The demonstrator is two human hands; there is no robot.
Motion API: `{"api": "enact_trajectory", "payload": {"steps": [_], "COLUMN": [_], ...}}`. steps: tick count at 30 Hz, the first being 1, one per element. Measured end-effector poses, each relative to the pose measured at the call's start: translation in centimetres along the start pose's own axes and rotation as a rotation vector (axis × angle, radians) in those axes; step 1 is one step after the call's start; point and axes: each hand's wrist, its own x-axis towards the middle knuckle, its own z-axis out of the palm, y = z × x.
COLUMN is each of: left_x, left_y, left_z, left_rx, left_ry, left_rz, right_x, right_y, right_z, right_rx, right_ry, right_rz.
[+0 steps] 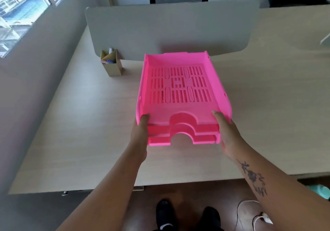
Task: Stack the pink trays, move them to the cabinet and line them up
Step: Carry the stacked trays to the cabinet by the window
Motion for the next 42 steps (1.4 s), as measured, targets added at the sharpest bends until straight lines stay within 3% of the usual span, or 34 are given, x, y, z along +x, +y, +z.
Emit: {"api": "enact_trajectory", "payload": {"steps": [11, 25, 34, 42], "left_x": [-3.9, -10.6, -16.2, -28.5], "left_y": [0.5, -4.3, -3.4, -3.2], "left_z": [5.9, 12.0, 8.2, -0.5], "left_rx": [-0.141, -0.306, -0.472, -0.55], "left_ry": [0.164, 0.363, 0.443, 0.574], "left_rz": [-0.02, -0.062, 0.045, 0.222], "right_x": [2.2, 2.9, -1.8, -12.8], "right_y": [-3.3, -4.5, -6.6, -6.1], "right_z": [-4.1, -11.7, -8.6, -2.0], "right_rx": [-0.041, -0.145, -0.14, -0.145], "right_ry": [-0.13, -0.346, -0.505, -0.74], "right_rz": [-0.052, -0.046, -0.116, -0.175]}}
